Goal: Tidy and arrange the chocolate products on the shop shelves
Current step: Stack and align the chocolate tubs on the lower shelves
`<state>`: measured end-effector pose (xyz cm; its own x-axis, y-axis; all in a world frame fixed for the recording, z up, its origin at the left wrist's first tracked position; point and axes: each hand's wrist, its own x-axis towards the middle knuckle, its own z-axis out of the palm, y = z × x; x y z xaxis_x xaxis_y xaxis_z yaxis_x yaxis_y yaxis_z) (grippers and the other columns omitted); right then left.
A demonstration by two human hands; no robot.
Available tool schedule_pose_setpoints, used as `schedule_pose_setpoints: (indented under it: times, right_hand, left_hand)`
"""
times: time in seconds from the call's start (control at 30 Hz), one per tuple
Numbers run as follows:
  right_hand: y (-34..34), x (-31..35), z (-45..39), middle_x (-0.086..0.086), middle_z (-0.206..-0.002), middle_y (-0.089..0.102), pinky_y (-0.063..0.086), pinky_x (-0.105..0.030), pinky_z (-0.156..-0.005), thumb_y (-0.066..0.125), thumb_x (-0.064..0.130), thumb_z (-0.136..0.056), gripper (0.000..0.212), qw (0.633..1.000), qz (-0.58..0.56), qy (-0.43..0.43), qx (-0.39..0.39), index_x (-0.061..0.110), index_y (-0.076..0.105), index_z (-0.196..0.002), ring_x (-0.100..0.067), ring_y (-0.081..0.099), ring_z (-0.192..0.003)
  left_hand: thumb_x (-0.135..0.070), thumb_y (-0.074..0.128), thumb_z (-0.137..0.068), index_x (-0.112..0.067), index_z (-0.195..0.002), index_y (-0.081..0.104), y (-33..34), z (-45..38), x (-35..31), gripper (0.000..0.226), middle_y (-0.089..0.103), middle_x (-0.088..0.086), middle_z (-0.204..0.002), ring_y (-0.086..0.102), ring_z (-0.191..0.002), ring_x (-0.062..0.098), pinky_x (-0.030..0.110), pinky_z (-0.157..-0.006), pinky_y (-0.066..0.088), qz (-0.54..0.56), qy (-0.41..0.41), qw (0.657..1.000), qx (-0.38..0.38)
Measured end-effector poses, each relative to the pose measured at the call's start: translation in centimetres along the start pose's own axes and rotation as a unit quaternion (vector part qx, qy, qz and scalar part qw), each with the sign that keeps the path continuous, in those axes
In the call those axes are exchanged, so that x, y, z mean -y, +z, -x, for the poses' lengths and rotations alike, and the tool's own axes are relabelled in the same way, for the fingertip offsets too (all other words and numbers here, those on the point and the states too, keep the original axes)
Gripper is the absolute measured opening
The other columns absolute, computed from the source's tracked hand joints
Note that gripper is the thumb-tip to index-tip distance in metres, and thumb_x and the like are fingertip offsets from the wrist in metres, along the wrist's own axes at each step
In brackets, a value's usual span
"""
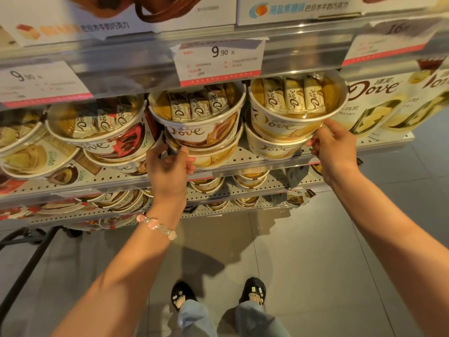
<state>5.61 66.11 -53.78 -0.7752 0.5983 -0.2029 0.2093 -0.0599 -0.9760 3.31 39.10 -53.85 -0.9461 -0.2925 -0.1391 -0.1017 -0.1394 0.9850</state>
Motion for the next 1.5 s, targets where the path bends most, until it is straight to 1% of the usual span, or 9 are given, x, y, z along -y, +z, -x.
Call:
schedule_pose_setpoints:
  times: [0.23, 0.33, 0.47, 0.57, 0.67, 0.9, 1.2, 1.4, 1.5]
  right_hand:
    - [-0.1, 0.4, 0.9, 0.003, -0.065, 0.055, 0.041, -0.019, -0.055, 0.043, 0.011, -0.093, 0.038, 0.999, 0.033, 0.001, -0.003, 0.010, 0.055, -0.129, -0.003, 0.047, -0.055]
    - [-0.2, 0.4, 2.6, 0.001, -0.101, 0.059, 0.043, -0.021, -0.076, 0.045, 0.020, -0.091, 0.040, 0.983, 0.138, -0.073, -0.094, 0.014, 0.051, -0.130, -0.004, 0.051, -0.084]
    - [1.0, 0.8, 5.0, -0.002, -0.131, 0.035, 0.040, -0.032, -0.101, 0.062, 0.029, -0.079, 0.076, 0.957, 0.185, -0.208, -0.080, 0.008, 0.026, -0.142, -0.012, 0.042, -0.119]
    - [2.8, 1.2, 5.1, -0.011, -0.146, 0.027, 0.027, -0.039, -0.114, 0.075, 0.039, -0.071, 0.104, 0.955, 0.177, -0.230, -0.063, 0.002, 0.013, -0.146, -0.022, 0.027, -0.137]
    - [4.5, 1.5, 5.0, -0.013, -0.150, 0.024, 0.019, -0.034, -0.117, 0.085, 0.045, -0.058, 0.124, 0.962, 0.153, -0.210, -0.087, 0.002, 0.010, -0.147, -0.023, 0.021, -0.140]
    - [6.2, 1.2, 4.4, -0.013, -0.151, 0.025, 0.014, -0.026, -0.115, 0.089, 0.045, -0.050, 0.132, 0.963, 0.133, -0.195, -0.130, 0.000, 0.010, -0.146, -0.024, 0.020, -0.141]
    - [5.6, 1.3, 3.8, -0.010, -0.144, 0.035, 0.031, -0.039, -0.111, 0.089, 0.045, -0.048, 0.127, 0.966, 0.123, -0.199, -0.109, 0.005, 0.018, -0.144, -0.021, 0.033, -0.135]
    - [5.3, 1.4, 3.3, -0.005, -0.139, 0.041, 0.036, -0.034, -0.108, 0.089, 0.047, -0.046, 0.125, 0.972, 0.110, -0.192, -0.084, 0.008, 0.021, -0.142, -0.016, 0.040, -0.129]
    - [5.2, 1.6, 3.1, -0.005, -0.137, 0.042, 0.037, -0.031, -0.108, 0.089, 0.047, -0.045, 0.123, 0.973, 0.111, -0.191, -0.069, 0.008, 0.022, -0.141, -0.014, 0.041, -0.127]
  left_hand:
    - [-0.002, 0.057, -0.090, -0.013, -0.096, 0.045, 0.2, 0.6, -0.4, 0.017, 0.060, 0.000, -0.059, 0.054, -0.046, 0.006, 0.020, -0.050, 0.046, -0.011, 0.006, 1.000, -0.016]
    - [-0.005, 0.064, -0.086, -0.009, -0.098, 0.045, -0.3, 0.9, -0.6, 0.022, 0.051, 0.004, -0.069, 0.051, -0.054, 0.011, 0.025, -0.056, 0.045, -0.046, 0.061, 0.996, -0.039]
    - [-0.017, 0.075, -0.072, -0.002, -0.112, 0.040, 0.2, 2.1, -0.9, 0.055, 0.045, 0.015, -0.099, 0.047, -0.088, 0.017, 0.022, -0.073, 0.043, -0.183, 0.200, 0.961, -0.058]
    - [-0.019, 0.080, -0.070, 0.010, -0.135, 0.023, 1.8, 2.4, -1.0, 0.091, 0.032, 0.024, -0.136, 0.034, -0.129, 0.029, 0.027, -0.109, 0.031, -0.242, 0.221, 0.945, -0.018]
    - [-0.031, 0.084, -0.064, 0.009, -0.141, 0.013, 3.3, 2.2, -1.3, 0.112, 0.022, 0.024, -0.146, 0.022, -0.139, 0.031, 0.036, -0.117, 0.016, -0.279, 0.202, 0.939, -0.022]
    - [-0.055, 0.082, -0.051, 0.002, -0.144, 0.015, 4.4, 0.9, -1.2, 0.128, 0.029, 0.016, -0.147, 0.030, -0.136, 0.028, 0.042, -0.113, 0.024, -0.317, 0.171, 0.932, -0.045]
    - [-0.054, 0.083, -0.050, 0.000, -0.142, 0.018, 3.6, 0.2, -0.6, 0.125, 0.035, 0.015, -0.144, 0.037, -0.132, 0.024, 0.031, -0.112, 0.028, -0.290, 0.181, 0.939, -0.045]
    - [-0.050, 0.085, -0.051, -0.002, -0.145, 0.011, 3.4, 0.2, -0.2, 0.129, 0.024, 0.016, -0.150, 0.024, -0.137, 0.023, 0.002, -0.100, 0.005, -0.270, 0.169, 0.947, -0.042]
    - [-0.051, 0.084, -0.051, -0.003, -0.147, 0.004, 3.3, 0.2, -0.1, 0.134, 0.016, 0.014, -0.154, 0.016, -0.141, 0.022, 0.012, -0.105, 0.004, -0.262, 0.151, 0.952, -0.037]
